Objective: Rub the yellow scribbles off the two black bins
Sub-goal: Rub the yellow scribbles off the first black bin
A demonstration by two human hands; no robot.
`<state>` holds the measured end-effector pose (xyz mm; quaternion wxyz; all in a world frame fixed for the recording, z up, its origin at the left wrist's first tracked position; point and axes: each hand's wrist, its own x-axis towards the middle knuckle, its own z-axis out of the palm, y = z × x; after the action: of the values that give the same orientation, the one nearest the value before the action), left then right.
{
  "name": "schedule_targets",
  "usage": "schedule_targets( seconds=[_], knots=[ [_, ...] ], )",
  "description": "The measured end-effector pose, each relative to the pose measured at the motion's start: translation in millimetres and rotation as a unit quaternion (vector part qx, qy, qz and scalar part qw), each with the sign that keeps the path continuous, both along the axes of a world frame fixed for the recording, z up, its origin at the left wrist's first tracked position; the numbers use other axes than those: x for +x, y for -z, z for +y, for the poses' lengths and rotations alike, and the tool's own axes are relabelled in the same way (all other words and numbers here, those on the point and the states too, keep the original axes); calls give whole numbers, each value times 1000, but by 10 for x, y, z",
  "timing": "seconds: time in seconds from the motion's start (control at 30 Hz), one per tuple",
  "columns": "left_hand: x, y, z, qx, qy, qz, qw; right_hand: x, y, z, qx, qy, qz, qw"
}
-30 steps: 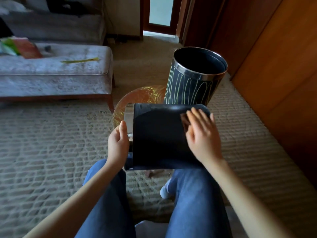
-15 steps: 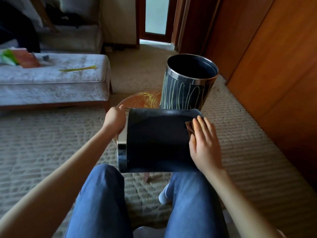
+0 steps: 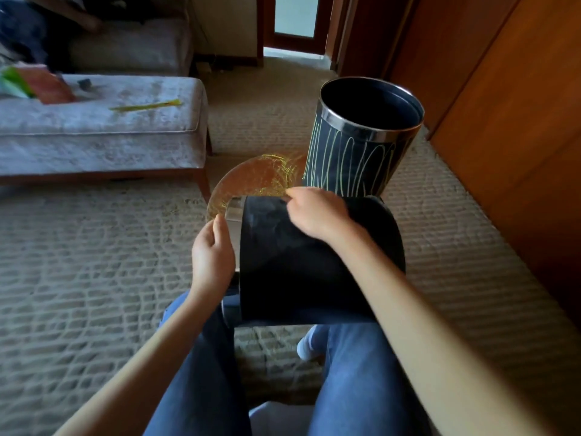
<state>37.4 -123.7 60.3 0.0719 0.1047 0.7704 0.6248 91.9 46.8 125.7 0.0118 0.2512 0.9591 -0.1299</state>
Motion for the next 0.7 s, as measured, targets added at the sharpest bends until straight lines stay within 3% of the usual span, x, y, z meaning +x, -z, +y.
schedule_targets(
  seconds=[0.07,0.17,0.3,0.47,0.57,0.63,0.7],
  knots=[
    [-77,-22,46,2,5,2,1000,7,113,-434,40,-67,91,993],
    [-211,-11,92,28,32,-9,999,267,399,-981,121,-136,156,971],
    [-205,33,85,34,25,-7,999,634,572,-774,145,-172,195,955],
    [-129,-5,74,23,21,-11,999,1199,451,279,192,6,208,959],
    [-212,-87,80,-3,55,-39,998,1495,477,571,175,79,213,958],
    [-429,-152,227,-66,76,-89,991,1540,507,540,93,169,241,951],
    [-676,-186,407,-68,94,-137,984,1478,514,462,-11,212,295,932]
  ],
)
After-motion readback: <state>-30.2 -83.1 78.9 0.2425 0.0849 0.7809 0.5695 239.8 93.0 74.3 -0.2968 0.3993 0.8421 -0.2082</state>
